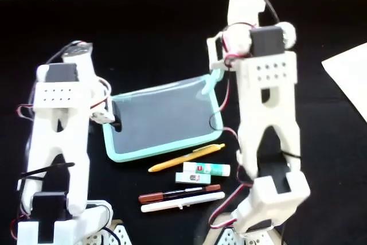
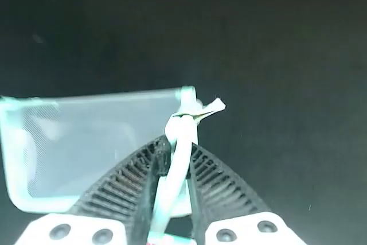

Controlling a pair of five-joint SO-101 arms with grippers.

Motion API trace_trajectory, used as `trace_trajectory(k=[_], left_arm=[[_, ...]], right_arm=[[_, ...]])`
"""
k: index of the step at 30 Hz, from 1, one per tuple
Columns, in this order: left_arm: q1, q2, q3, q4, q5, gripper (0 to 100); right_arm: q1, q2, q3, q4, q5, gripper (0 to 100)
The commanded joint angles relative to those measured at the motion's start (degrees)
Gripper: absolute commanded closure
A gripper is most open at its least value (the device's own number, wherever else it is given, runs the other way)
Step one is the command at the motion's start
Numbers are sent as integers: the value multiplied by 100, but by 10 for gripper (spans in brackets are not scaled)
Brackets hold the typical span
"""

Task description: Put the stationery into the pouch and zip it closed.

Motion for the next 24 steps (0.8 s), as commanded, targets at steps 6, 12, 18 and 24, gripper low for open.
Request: trace_trajectory(k=[6, 12, 18, 24], left_arm=[[259, -48, -198, 0, -18, 772], [251, -286, -418, 237, -18, 770], [233, -1455, -884, 404, -35, 769], [233, -2527, -901, 404, -18, 769]], right_arm=[[-127, -971, -1323, 31, 62, 992], [-470, -1007, -2255, 31, 62, 992], [-848, -1015, -2484, -479, 53, 992], [-1262, -1015, -2466, -910, 97, 992]])
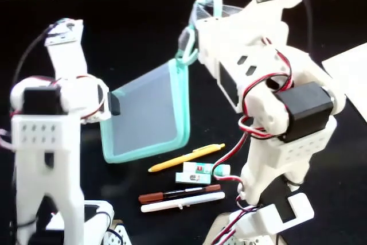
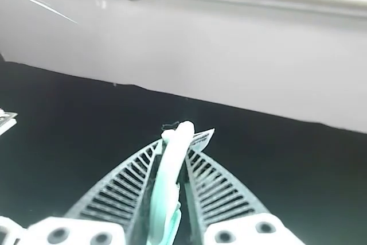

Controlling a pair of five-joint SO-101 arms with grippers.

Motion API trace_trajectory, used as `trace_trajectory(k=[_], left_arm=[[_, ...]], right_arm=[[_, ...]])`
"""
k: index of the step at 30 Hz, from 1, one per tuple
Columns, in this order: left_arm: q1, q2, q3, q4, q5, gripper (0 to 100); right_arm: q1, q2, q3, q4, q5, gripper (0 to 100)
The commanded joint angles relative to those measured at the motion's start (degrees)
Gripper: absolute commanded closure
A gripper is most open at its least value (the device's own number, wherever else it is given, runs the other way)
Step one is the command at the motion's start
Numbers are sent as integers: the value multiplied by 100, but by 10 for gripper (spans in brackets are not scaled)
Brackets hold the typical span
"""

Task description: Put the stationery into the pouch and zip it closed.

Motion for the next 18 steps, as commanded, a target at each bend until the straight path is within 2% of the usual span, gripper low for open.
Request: trace_trajectory(k=[1, 8, 13, 18], left_arm=[[66, -620, -242, 44, -18, 769], [48, -1209, -365, -79, -9, 769], [-435, -1235, -989, -360, 255, 769], [-576, -1235, -1253, -334, 396, 769]], right_arm=[[-259, -207, -171, -400, 132, 992], [-1138, -180, -163, -655, 273, 992], [-1833, -101, -145, -646, 273, 992], [-2308, 303, -198, -813, 431, 992]])
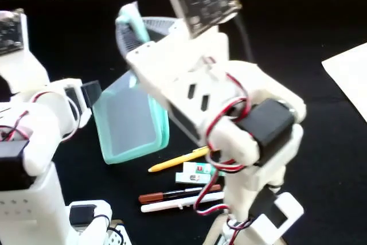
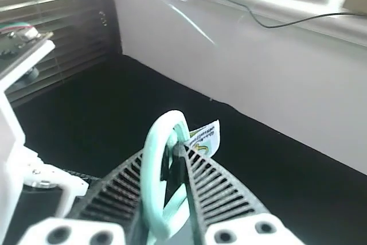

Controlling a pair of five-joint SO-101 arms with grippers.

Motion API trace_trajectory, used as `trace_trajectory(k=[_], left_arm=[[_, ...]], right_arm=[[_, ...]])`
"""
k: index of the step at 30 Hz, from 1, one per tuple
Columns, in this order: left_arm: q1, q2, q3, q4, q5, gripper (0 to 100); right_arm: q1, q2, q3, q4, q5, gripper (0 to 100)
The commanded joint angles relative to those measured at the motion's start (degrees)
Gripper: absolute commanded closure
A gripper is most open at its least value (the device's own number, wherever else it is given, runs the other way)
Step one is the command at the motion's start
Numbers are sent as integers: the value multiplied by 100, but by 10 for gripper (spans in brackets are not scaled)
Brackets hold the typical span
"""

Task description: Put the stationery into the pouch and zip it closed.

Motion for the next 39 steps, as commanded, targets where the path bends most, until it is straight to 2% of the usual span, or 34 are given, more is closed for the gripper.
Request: trace_trajectory(k=[1, 6, 13, 18, 22, 26, 29, 35, 39], left_arm=[[-207, -75, -224, -88, 97, 770], [-787, -75, 40, -255, 97, 769], [-848, -92, 927, -360, 97, 772], [-945, -127, 2035, -299, 88, 773], [-875, -136, 2905, 167, 88, 777], [-927, -523, 3354, 492, 35, 886], [-919, -998, 3644, 782, -492, 999], [-813, -2062, 4303, 1011, -554, 993], [-180, -2589, 4356, 993, -554, 993]], right_arm=[[-224, 180, -189, -391, 369, 992], [-295, 136, -198, -1015, 914, 992], [-541, 75, -154, -1877, 1688, 992], [-593, 84, -136, -2000, 1688, 992], [-576, 92, -136, -2000, 1697, 992], [-567, 207, -136, -2088, 1697, 992], [-558, 338, -136, -2211, 1688, 992], [-593, 488, -180, -2246, 1688, 992], [-593, 585, -180, -2501, 1688, 992]])
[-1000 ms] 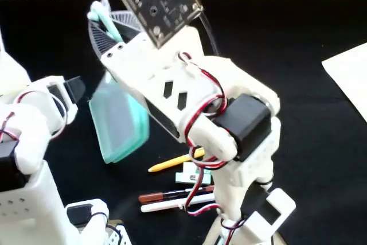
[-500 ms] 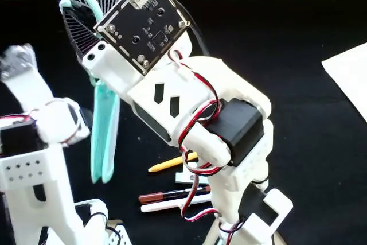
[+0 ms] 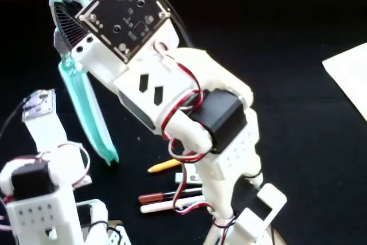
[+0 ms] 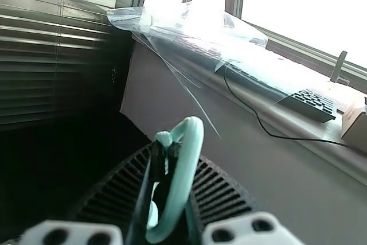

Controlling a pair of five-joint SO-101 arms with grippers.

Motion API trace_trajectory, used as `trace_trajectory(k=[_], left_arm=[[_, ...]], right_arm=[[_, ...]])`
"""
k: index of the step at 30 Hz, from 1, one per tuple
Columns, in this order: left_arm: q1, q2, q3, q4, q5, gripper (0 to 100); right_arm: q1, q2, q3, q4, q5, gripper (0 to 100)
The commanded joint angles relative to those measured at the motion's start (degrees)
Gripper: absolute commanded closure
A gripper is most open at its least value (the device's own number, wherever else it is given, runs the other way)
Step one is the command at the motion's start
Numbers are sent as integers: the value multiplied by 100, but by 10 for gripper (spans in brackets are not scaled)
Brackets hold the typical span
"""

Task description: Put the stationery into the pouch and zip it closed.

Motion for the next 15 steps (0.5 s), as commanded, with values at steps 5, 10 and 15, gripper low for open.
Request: trace_trajectory(k=[5, 10, 15], left_arm=[[1604, -514, 13, -580, 26, 993], [2220, -514, 277, -1837, 651, 993], [2413, -514, 884, -2611, 668, 993]], right_arm=[[-242, 31, -154, -303, 88, 992], [-312, 31, -154, -286, 88, 992], [-312, 31, -163, -365, 105, 992]])
